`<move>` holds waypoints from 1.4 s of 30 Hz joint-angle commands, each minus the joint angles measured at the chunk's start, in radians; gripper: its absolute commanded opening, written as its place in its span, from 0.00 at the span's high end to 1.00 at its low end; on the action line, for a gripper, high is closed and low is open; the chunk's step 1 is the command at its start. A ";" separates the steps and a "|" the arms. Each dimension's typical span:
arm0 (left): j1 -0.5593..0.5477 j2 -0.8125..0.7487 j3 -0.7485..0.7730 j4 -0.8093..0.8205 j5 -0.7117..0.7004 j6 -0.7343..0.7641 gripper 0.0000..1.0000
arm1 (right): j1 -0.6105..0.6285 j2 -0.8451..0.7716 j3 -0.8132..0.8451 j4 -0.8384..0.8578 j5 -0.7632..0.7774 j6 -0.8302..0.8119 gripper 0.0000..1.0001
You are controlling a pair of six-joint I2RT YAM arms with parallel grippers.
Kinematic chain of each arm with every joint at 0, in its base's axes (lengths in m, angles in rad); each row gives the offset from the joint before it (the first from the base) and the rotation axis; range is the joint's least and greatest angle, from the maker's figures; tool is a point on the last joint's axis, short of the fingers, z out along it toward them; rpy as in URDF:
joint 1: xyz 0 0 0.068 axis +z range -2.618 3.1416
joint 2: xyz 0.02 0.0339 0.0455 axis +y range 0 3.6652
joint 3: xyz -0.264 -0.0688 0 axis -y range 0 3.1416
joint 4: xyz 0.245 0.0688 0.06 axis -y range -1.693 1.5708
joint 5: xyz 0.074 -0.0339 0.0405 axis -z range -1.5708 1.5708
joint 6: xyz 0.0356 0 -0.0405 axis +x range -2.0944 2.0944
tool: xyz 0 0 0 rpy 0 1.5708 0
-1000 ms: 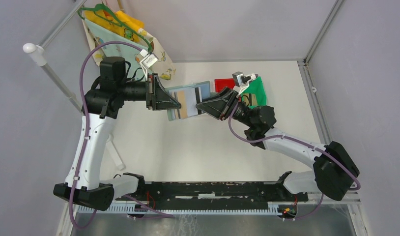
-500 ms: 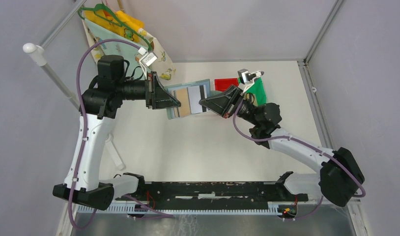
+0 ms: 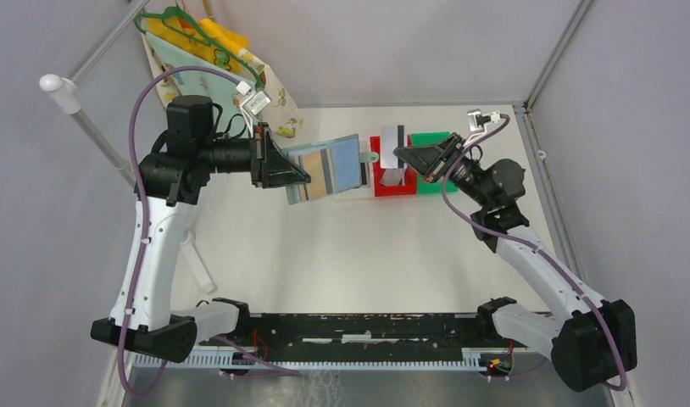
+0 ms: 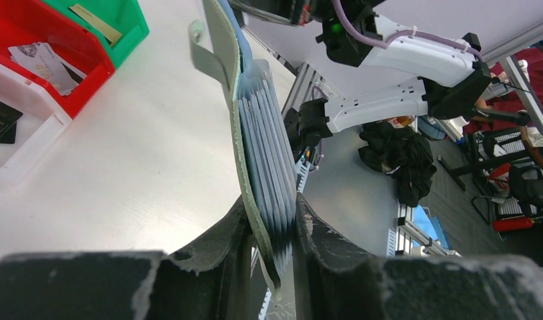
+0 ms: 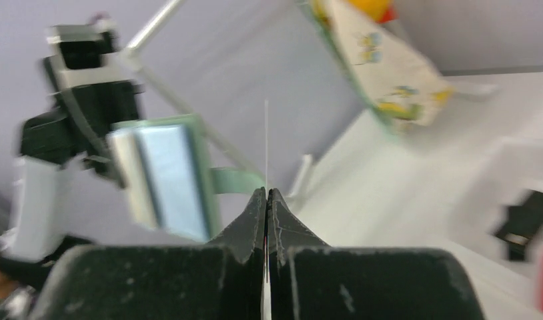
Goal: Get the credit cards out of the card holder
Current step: Place the credit card in the storage box.
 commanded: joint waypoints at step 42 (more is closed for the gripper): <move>0.000 -0.012 0.039 -0.003 -0.015 0.018 0.98 | 0.010 0.743 0.510 -0.674 0.554 -0.604 0.97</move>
